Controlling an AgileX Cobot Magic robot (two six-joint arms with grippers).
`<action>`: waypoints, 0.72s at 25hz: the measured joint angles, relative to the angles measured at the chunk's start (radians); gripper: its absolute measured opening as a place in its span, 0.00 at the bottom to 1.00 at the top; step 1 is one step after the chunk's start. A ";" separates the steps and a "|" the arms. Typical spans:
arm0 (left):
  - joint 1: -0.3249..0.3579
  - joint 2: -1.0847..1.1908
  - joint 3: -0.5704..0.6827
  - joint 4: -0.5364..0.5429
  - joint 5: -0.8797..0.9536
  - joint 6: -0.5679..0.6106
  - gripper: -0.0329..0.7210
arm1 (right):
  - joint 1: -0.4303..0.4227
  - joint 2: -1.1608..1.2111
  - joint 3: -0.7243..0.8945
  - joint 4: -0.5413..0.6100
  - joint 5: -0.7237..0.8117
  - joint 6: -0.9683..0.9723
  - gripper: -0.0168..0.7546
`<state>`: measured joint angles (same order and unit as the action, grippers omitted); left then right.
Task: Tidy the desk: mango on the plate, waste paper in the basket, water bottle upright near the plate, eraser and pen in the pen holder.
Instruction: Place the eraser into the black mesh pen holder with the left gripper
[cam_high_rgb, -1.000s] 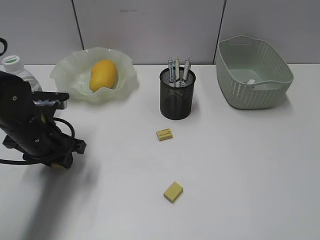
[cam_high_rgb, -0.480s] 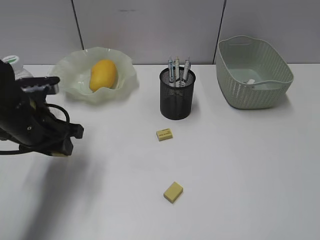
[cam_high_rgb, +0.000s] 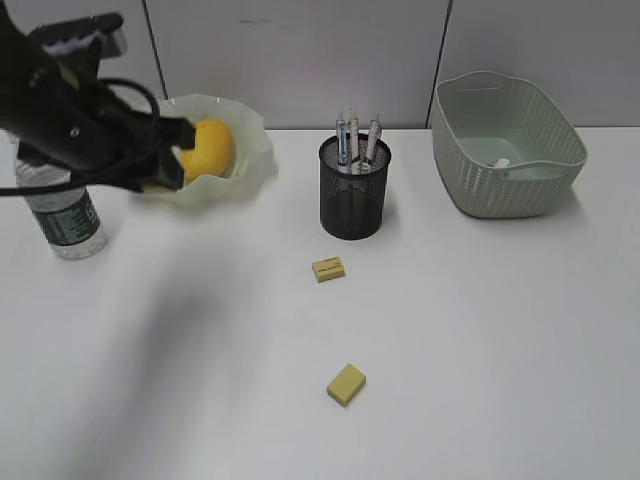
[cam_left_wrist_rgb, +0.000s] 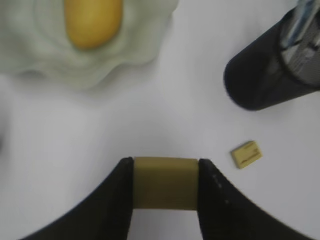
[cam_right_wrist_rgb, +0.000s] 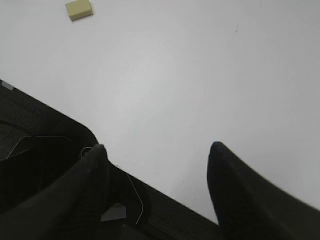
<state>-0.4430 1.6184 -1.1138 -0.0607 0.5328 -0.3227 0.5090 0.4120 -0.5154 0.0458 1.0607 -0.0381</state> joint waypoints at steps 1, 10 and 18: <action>-0.012 0.011 -0.038 -0.004 0.000 0.000 0.44 | 0.000 0.000 0.000 -0.001 0.000 0.000 0.66; -0.123 0.258 -0.390 -0.015 0.067 0.000 0.44 | 0.000 0.000 0.000 -0.001 0.000 0.000 0.66; -0.175 0.472 -0.692 -0.043 0.146 0.000 0.44 | 0.000 0.000 0.000 -0.002 0.000 0.000 0.66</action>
<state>-0.6183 2.0900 -1.8062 -0.1038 0.6792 -0.3227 0.5090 0.4120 -0.5154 0.0439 1.0604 -0.0381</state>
